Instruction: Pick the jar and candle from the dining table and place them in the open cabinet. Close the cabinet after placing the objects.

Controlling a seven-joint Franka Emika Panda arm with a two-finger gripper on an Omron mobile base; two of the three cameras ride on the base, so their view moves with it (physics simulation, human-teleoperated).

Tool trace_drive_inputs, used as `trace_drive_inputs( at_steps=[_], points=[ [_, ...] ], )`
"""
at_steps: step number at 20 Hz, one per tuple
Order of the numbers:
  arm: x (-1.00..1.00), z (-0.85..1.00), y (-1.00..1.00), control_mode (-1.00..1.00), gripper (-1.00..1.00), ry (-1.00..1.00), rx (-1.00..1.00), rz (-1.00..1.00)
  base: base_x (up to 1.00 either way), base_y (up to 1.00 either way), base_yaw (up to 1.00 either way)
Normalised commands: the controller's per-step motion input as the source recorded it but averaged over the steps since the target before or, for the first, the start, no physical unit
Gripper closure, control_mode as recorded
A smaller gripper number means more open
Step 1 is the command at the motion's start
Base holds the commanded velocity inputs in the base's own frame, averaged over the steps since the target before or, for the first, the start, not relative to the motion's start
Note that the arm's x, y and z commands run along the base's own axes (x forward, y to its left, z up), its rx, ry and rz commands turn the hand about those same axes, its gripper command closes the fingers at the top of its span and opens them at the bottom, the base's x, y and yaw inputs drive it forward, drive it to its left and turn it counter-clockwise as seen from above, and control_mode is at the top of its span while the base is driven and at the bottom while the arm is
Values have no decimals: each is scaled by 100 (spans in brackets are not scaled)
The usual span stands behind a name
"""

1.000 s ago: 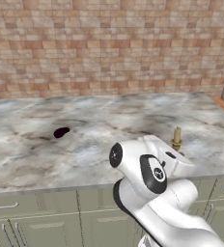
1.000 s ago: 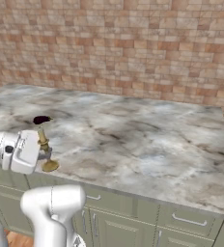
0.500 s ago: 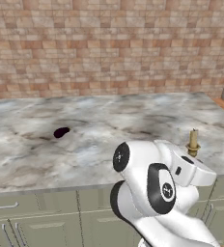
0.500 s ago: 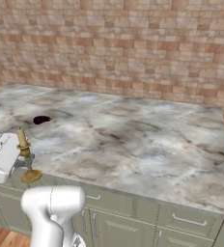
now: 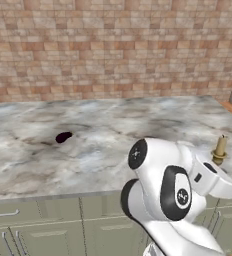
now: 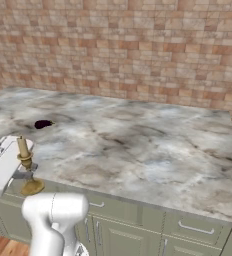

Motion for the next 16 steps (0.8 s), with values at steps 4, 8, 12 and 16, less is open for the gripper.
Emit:
trace_drive_inputs(
  at_steps=[4, 8, 12, 16],
  points=[
    [5, -2, -19, -100, 100, -12, 0, -23, 0, 0, 0],
    [2, -3, -12, -100, 100, -8, 0, -36, 0, 0, 0],
    [0, 0, -4, -100, 100, -5, 0, -35, 0, 0, 0],
    [0, 0, 0, -100, 100, 0, 0, -11, 0, 0, 0]
  ],
)
